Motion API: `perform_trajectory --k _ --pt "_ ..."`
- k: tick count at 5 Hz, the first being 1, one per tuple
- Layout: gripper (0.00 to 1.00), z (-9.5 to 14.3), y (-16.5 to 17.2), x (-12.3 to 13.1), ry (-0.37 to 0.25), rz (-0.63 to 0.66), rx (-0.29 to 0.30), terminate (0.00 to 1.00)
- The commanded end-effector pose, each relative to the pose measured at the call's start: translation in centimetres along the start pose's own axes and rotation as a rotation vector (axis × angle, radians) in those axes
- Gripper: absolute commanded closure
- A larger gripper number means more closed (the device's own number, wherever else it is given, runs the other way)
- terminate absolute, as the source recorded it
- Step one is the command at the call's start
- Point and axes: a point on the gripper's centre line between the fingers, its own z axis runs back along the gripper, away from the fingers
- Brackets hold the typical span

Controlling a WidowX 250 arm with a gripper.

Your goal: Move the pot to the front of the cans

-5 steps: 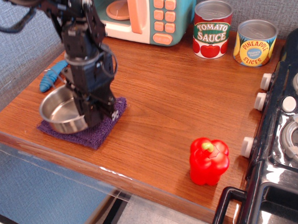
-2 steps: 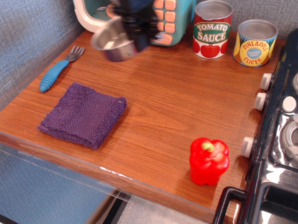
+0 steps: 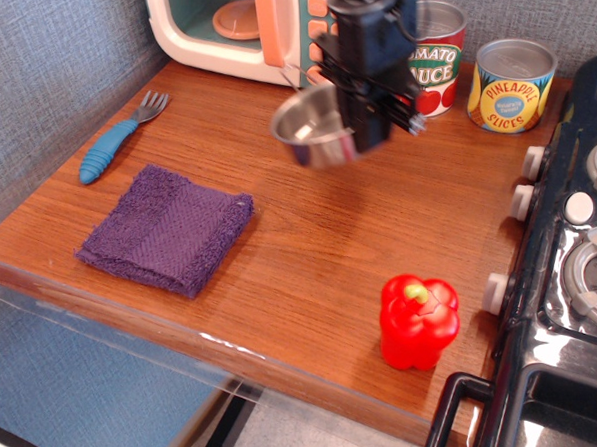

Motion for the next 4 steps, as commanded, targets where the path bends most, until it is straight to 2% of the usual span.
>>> perform_trajectory --k 1,2,3,4 --pt "1.00 -1.7 -2.5 0.2 0.053 -0.041 0.035 0.00" --pt "1.00 -2.1 -1.8 0.9 0.066 0.009 0.014 0.00" --pt "1.00 -1.5 -1.5 1.8 0.042 0.021 -0.052 0.00" --pt "0.00 -0.4 -1.4 2.3 0.016 -0.006 -0.080 0.00"
